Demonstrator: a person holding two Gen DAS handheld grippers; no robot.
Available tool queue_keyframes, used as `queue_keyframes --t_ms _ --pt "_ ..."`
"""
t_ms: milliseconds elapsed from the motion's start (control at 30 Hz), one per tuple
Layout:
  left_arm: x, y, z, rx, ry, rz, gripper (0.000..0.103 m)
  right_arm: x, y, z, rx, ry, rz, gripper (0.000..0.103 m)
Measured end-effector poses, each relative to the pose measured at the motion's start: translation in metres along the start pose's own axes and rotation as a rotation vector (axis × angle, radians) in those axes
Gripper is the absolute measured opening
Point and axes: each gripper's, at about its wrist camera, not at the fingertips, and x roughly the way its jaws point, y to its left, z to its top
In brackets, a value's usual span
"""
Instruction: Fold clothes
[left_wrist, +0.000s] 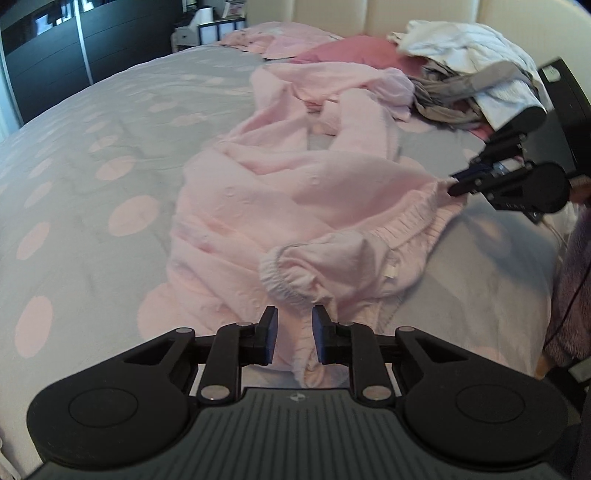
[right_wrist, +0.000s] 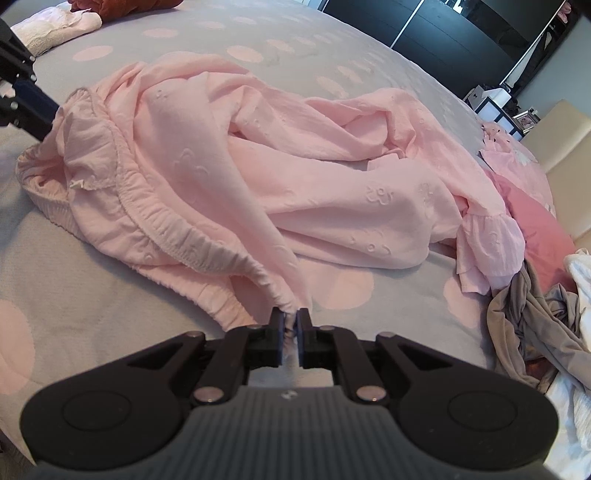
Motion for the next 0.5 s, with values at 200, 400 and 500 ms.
queue_keyframes --t_ms 200,400,500 --pt "0.020 -0.007 0.001 0.020 0.039 0.024 0.018 -0.001 0.000 -0.001 -0.002 -0.002 0.002 0.010" --pt "0.039 -0.006 0.002 0.013 0.080 0.039 0.018 -0.001 0.000 -0.002 -0.002 -0.005 0.005 0.010" --pt "0.050 -0.003 0.001 -0.001 0.095 0.044 0.019 0.000 0.000 -0.002 0.000 -0.003 0.008 0.010"
